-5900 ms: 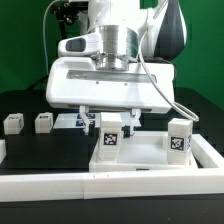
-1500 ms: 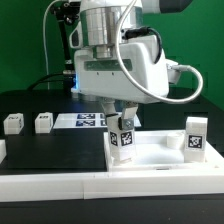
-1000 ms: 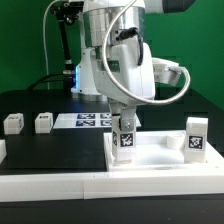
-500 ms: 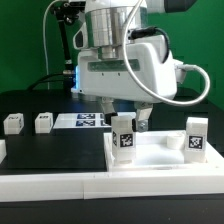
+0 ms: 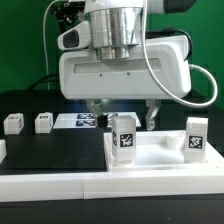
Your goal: Assemble square table
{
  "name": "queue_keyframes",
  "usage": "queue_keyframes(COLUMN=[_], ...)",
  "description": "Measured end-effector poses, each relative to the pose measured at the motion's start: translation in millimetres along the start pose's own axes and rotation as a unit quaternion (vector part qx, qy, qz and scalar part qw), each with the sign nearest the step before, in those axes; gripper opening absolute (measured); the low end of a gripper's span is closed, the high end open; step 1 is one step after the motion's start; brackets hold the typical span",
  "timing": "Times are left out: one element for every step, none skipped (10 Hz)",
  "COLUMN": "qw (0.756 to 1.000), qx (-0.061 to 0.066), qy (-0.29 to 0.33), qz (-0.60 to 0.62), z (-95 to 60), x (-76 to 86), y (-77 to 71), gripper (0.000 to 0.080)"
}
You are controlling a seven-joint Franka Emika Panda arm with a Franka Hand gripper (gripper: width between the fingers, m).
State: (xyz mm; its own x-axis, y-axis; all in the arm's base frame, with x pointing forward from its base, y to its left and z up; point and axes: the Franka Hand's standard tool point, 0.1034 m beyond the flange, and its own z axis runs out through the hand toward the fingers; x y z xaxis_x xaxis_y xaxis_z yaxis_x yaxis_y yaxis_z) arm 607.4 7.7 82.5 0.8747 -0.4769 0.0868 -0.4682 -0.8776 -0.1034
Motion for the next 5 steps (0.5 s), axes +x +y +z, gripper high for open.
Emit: queue_keyframes(qw=[0.999, 0.996, 0.991, 0.985, 0.981], qx=[-0.001, -0.005, -0.009, -0.012, -0.012], qy=[-0.004, -0.006, -0.006, -0.005, -0.004], qz=[-0.045, -0.094, -0.135, -0.171, -0.193], z=[-0.2, 0.1, 0.5, 0.4, 0.4], x=[-0.6, -1.2, -1.8, -1.3, -0.7], y=[-0.5, -1.1, -1.5, -1.0, -0.3], gripper=[0.0649, 0.0649, 0.0649, 0.0649, 0.0649])
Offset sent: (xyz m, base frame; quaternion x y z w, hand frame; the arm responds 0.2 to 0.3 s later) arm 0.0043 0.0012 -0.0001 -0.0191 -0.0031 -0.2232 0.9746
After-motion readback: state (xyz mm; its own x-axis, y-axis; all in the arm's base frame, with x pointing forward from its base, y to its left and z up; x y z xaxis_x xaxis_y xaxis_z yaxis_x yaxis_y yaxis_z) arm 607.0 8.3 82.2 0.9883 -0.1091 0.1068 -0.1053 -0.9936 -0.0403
